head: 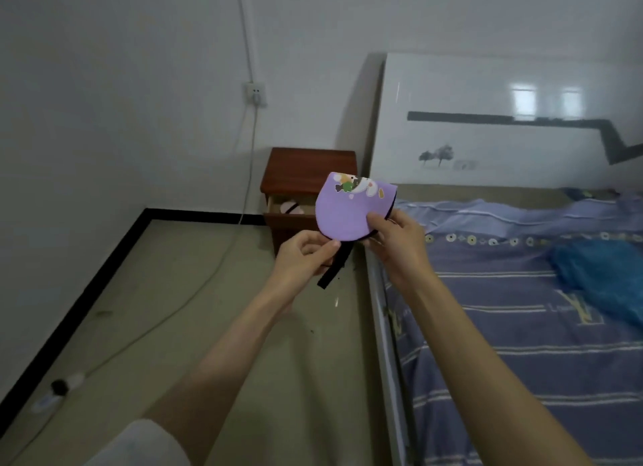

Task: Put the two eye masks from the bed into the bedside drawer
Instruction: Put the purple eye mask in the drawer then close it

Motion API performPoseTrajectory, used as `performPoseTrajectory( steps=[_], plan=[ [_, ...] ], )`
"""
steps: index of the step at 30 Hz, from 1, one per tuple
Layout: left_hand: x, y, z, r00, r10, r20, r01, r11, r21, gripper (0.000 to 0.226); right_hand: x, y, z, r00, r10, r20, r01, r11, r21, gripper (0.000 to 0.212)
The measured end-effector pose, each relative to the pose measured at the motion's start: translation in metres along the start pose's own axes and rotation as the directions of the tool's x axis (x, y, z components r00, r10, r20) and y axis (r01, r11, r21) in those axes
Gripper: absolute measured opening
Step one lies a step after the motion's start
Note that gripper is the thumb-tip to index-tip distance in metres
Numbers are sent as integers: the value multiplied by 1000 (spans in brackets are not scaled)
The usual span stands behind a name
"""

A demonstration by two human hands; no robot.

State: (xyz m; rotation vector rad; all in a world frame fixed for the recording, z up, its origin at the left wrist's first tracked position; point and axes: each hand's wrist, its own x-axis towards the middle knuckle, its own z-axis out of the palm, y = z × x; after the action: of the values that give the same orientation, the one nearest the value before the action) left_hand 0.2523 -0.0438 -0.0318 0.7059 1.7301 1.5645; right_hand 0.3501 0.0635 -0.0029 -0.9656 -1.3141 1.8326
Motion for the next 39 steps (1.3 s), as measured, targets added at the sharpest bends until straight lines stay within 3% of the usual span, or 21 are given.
performPoseTrajectory(
  steps=[3, 5, 8, 11, 13, 15, 17, 18, 21, 24, 26, 33, 39],
  plan=[
    [36, 1, -12, 998, -46, 42, 44, 998, 51, 22, 38, 2, 26, 999, 39, -29, -36, 994, 104, 14],
    [65, 2, -18, 994, -67, 83, 57, 992, 114, 11, 66, 4, 41, 998, 61, -29, -56, 987, 150, 16],
    [113, -1, -33, 988, -106, 111, 95, 990, 104, 22, 117, 10, 58, 996, 81, -20, -77, 985, 157, 11],
    [168, -2, -56, 974, -145, 175, 178, 965, -192, 27, 173, 16, 63, 994, 109, -31, -99, 970, 222, 18],
    [211, 1, -73, 970, -178, 165, 239, 816, -526, 24, 213, 19, 66, 992, 129, -16, -119, 954, 276, 24],
    [260, 7, -87, 973, -213, 88, 205, 628, -751, 29, 256, 18, 71, 992, 129, -2, -123, 953, 276, 27],
    [305, 18, -96, 970, -241, 42, 169, 534, -828, 32, 294, 14, 78, 994, 101, 32, -106, 950, 295, 29],
    [322, 22, -100, 970, -242, 30, 160, 542, -825, 30, 309, 13, 82, 994, 80, 73, -99, 942, 320, 30],
    [378, 35, -103, 977, -210, -47, 113, 685, -720, 32, 358, 6, 101, 979, 33, 203, -102, 934, 342, 35],
    [424, 42, -110, 967, -165, -196, 54, 879, -474, 27, 402, 0, 117, 957, 11, 290, -95, 957, 275, 38],
    [456, 45, -117, 975, -100, -198, 31, 945, -325, 29, 433, -2, 127, 953, 20, 303, -89, 972, 218, 31],
    [583, 47, -142, 998, -37, -48, 39, 998, 43, 30, 540, 11, 157, 967, 82, 241, -44, 986, -159, 20],
    [685, 55, -160, 979, -33, 199, -9, 978, 210, 15, 620, 13, 188, 942, 165, 293, -57, 937, -344, 17]
  ],
)
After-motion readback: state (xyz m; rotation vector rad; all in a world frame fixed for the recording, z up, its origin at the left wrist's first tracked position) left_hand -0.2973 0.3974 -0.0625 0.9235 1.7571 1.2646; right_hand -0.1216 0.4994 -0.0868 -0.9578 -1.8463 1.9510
